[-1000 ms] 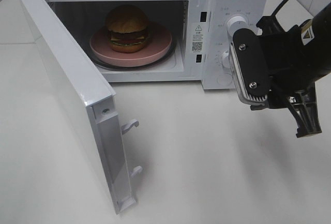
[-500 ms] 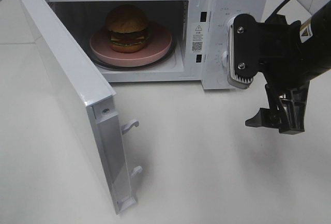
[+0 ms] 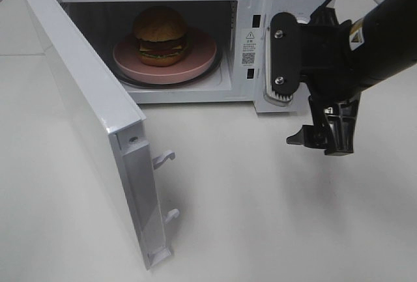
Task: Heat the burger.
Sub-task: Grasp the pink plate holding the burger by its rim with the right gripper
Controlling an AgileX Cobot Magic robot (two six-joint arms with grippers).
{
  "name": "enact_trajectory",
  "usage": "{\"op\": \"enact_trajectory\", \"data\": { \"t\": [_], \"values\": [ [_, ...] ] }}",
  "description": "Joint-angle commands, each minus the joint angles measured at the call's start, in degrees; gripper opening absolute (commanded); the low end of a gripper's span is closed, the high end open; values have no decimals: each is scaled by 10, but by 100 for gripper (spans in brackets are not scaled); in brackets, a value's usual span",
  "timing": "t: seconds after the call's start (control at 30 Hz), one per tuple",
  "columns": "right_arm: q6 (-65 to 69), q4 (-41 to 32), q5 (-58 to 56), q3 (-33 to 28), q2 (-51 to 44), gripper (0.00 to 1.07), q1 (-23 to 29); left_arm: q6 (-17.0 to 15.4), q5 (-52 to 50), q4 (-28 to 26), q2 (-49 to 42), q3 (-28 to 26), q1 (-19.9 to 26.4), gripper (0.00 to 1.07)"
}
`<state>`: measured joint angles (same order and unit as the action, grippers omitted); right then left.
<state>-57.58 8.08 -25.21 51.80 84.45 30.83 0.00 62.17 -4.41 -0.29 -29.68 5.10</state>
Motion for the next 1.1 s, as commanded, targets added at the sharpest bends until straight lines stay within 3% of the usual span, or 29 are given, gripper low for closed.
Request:
{"op": "enact_trajectory", "data": {
  "t": [0.03,0.43,0.8,1.1],
  "values": [
    [18,13,14,37,43,93,19,0,-9,1,-2,1,2,101],
    [32,13,40,143,160,90,33,0,-9,1,-2,1,2,101],
    [32,14,76,184,224,88,58,0,-9,1,-2,1,2,101],
    [34,22,94,256,297,86,67,0,-9,1,-2,1,2,101]
  ]
}}
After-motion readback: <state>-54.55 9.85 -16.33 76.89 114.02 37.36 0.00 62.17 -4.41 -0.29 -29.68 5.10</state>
